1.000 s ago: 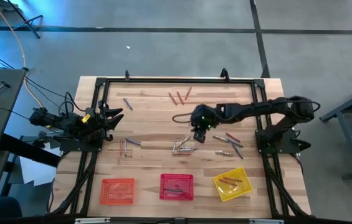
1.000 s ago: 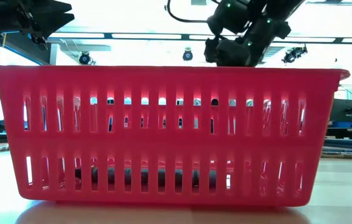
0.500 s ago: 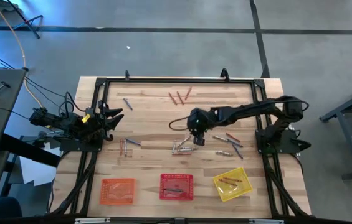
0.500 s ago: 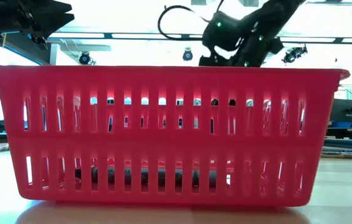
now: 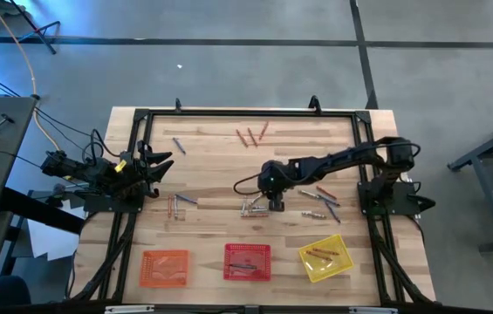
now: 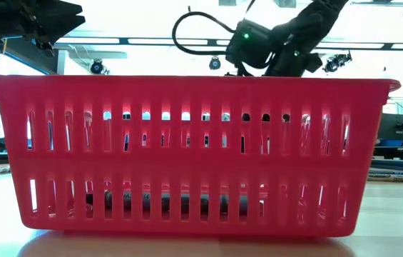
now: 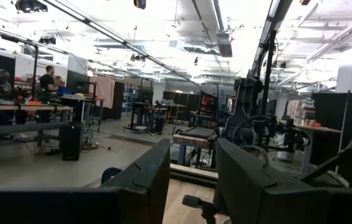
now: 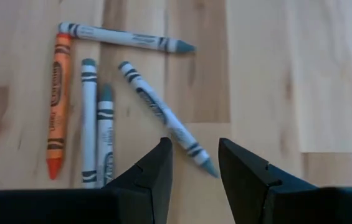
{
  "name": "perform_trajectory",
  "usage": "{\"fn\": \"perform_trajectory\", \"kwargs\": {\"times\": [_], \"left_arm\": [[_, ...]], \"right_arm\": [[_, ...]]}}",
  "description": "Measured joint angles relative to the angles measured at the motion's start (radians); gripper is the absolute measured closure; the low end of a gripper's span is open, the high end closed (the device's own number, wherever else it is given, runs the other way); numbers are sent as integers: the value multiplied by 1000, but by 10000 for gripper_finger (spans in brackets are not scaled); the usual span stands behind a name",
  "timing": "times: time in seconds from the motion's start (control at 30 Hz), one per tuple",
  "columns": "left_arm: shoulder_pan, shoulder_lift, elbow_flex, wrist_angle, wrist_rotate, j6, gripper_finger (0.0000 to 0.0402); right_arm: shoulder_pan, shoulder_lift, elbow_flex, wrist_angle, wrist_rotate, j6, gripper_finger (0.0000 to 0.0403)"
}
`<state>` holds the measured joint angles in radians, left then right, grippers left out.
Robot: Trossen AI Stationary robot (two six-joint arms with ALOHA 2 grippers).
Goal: Sort crayons
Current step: Put the gray crayon into the orange bin
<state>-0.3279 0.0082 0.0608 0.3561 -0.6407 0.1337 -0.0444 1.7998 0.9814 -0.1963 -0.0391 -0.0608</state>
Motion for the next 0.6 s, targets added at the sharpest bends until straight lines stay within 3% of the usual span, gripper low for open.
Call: {"fn": "perform_trajectory", "kwargs": {"times": [0.6], "left_arm": [[0, 0, 0, 0, 0, -1, 284]], "right_arm": [[31, 80, 1, 97, 9, 0, 281]]}}
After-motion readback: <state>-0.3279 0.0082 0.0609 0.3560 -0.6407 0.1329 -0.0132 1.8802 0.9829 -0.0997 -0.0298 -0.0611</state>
